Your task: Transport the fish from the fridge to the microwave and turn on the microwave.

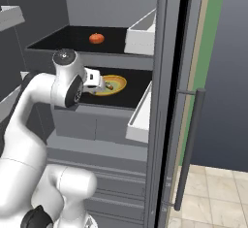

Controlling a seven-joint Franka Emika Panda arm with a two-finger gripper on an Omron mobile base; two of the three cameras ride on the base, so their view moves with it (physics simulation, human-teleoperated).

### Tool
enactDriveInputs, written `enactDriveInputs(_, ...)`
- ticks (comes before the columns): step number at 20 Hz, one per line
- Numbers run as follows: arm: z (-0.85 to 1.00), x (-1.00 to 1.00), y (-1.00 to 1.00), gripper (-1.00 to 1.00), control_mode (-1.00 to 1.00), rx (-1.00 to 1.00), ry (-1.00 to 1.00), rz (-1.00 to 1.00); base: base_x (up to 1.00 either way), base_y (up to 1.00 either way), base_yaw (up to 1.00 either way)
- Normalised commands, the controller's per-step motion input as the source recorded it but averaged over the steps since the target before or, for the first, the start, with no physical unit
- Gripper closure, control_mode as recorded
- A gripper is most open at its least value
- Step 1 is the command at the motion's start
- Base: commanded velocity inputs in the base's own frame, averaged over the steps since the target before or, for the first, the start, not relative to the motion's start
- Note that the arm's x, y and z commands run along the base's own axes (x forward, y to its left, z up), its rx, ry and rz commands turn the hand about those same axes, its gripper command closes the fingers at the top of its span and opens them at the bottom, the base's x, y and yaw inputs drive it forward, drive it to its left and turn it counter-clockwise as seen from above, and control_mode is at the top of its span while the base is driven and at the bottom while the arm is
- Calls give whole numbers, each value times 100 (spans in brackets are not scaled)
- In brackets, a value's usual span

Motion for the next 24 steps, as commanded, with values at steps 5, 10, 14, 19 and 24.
enactDriveInputs(5, -6, 17, 0, -100, -100, 0, -33, 4, 0, 0, 0)
enactDriveInputs(10, 0, 36, 0, -100, -100, 0, -4, 0, 0, 0, 0)
enactDriveInputs(14, 0, 36, -5, -100, -100, 5, 0, 3, 0, 0, 0)
enactDriveInputs(19, 0, 32, -3, -100, -100, 7, 0, 1, 0, 0, 0)
enactDriveInputs(24, 2, 33, 0, -100, -100, 0, 1, 0, 0, 0, 0)
